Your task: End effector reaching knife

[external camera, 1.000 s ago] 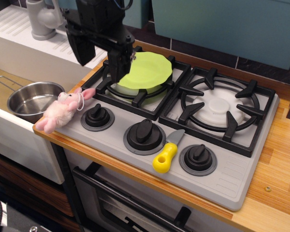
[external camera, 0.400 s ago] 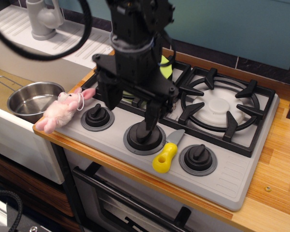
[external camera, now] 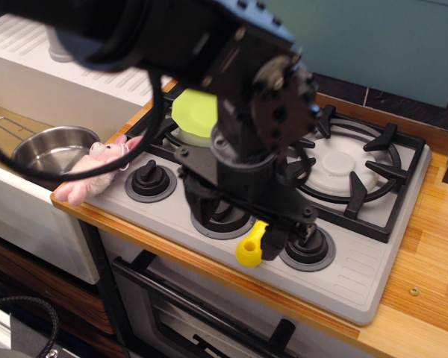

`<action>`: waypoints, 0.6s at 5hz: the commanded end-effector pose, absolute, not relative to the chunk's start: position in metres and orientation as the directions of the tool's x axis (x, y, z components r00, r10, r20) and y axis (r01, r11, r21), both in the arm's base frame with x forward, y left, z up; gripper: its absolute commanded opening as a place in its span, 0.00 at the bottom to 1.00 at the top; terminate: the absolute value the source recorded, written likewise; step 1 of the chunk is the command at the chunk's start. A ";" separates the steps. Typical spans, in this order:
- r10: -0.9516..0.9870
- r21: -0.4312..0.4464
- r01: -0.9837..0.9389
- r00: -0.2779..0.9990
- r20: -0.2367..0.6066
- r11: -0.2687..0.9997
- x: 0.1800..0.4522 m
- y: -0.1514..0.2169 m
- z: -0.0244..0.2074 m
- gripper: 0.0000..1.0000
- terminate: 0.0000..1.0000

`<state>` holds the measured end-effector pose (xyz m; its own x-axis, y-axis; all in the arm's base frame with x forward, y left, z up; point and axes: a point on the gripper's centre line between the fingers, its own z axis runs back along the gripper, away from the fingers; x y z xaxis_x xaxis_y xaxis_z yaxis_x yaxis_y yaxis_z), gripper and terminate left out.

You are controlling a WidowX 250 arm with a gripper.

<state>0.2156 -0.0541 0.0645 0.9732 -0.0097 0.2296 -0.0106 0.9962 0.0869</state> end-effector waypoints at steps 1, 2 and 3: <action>-0.010 0.080 -0.015 0.953 0.302 0.997 0.225 -0.067 0.051 1.00 0.00; -0.025 0.068 0.004 0.948 0.316 0.998 0.232 -0.058 0.041 1.00 0.00; -0.033 0.064 0.012 0.944 0.329 0.998 0.233 -0.055 0.031 1.00 0.00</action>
<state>0.2263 -0.0530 0.0261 0.9517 -0.0317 0.3055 0.0109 0.9975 0.0696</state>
